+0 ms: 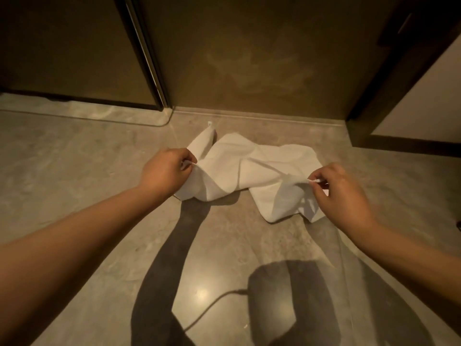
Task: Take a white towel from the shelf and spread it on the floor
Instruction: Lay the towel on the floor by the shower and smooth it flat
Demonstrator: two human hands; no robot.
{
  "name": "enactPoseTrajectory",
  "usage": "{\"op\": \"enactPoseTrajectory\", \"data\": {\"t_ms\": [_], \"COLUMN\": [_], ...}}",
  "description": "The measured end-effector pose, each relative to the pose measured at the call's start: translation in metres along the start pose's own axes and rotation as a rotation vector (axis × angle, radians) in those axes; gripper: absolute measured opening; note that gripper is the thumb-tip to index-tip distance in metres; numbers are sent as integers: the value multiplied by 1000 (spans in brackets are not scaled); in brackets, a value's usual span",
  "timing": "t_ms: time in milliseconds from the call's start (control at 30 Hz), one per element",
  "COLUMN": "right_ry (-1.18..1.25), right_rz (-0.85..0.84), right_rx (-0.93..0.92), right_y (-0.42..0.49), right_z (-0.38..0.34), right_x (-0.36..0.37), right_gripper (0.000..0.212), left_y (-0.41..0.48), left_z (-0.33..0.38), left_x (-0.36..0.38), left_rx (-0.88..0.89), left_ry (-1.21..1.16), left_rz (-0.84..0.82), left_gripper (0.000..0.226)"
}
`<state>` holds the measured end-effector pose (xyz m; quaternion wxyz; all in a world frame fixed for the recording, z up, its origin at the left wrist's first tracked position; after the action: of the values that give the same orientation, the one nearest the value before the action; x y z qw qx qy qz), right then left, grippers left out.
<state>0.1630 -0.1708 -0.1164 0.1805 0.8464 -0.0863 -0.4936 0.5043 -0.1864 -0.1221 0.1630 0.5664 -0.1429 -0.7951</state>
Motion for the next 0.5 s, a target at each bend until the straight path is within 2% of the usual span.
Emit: {"op": "enactPoseTrajectory", "data": {"t_ms": [133,200,367,500], "right_ry": [-58,-131,-204,-218], "right_rz": [-41,-101,-468,-650], "right_rx": [-164,-262,-508,-572], "right_y": [-16,-33,-99,-146], "right_z": [-4,0,15,29], "right_x": [-3,-3,20,39], "right_gripper": [27,25,21,14], "left_y": [-19,-35,-86,-108], "left_z": [-6,-13,-30,-33], "left_x": [-2,1,27,43], "left_rx": [93,139,209,242], "left_ry": [-2,38,143,171], "left_rz": [-27,-85,-328,-429], "left_gripper": [13,14,16,18]}}
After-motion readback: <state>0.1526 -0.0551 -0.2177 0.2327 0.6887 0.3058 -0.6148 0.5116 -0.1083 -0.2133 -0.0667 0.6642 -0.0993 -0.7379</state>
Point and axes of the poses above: each hand's wrist, its own y-axis towards the middle knuckle, its own x-axis out of the palm, z = x × y, the point moved 8 cm from there along y, towards the middle knuckle, and after that the axes turned 15 degrees about z, right-handed, at the moved point
